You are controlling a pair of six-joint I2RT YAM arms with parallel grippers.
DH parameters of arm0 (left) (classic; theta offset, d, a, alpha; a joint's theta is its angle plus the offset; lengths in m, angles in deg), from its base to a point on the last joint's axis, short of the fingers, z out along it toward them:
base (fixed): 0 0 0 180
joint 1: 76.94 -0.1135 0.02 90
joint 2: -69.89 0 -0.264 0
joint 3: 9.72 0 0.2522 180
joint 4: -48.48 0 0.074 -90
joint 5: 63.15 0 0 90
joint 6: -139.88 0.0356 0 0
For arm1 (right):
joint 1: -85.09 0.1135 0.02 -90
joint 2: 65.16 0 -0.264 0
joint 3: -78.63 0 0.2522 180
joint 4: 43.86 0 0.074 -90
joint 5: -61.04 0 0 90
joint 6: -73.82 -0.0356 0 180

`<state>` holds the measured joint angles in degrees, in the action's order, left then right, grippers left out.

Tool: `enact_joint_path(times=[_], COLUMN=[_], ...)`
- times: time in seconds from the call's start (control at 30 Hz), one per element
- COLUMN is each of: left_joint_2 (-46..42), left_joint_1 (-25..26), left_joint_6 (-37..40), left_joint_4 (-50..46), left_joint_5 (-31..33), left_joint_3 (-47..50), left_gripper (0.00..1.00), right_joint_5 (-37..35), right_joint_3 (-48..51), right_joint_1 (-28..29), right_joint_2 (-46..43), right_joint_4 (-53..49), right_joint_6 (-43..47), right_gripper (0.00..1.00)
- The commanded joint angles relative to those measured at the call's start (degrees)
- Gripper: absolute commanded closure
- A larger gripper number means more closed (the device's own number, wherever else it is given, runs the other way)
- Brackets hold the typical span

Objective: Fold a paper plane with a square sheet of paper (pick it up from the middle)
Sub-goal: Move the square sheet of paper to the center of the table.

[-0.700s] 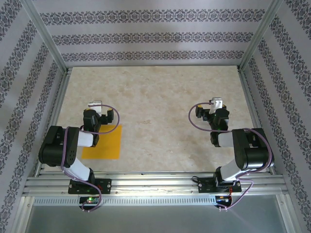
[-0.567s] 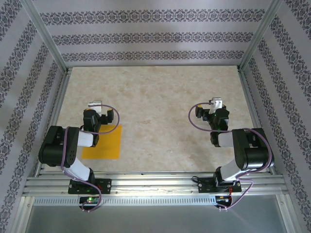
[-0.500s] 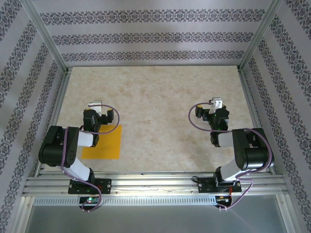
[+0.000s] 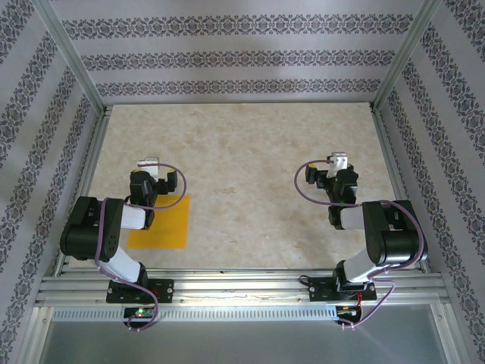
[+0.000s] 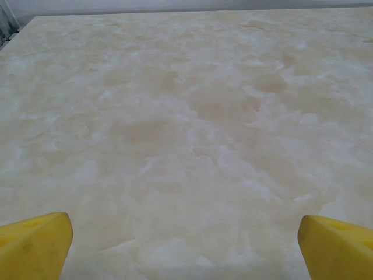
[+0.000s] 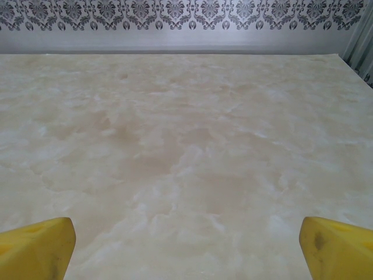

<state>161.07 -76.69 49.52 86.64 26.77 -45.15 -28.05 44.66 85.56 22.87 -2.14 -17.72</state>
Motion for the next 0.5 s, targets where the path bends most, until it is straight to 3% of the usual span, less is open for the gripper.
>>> enact_joint_path(times=[0.0, 0.23, 0.33, 0.47], left_joint_2=[-0.11, -3.58, -10.88, -19.95], left_joint_1=[-0.52, -0.6, -0.52, -0.53], left_joint_6=[0.36, 0.5, -1.16, -8.91], left_joint_4=[1.69, 3.85, -7.3, -24.15], left_joint_5=[-1.52, -2.22, 0.08, 4.47], left_joint_3=[-0.68, 1.82, 0.02, -4.85], left_gripper=[0.01, 0.01, 0.01, 0.01], right_joint_5=[0.32, 0.15, 0.19, -0.89], right_joint_3=[-0.98, 0.05, 0.0, -7.28], right_joint_1=[-0.47, 0.78, 1.12, 0.22], right_joint_2=[-0.09, -1.18, -4.97, -14.87], right_joint_4=[0.19, 1.2, -1.61, -26.6], right_joint_6=[-0.68, 0.99, 1.36, -5.63], right_gripper=[0.02, 0.02, 0.02, 0.02])
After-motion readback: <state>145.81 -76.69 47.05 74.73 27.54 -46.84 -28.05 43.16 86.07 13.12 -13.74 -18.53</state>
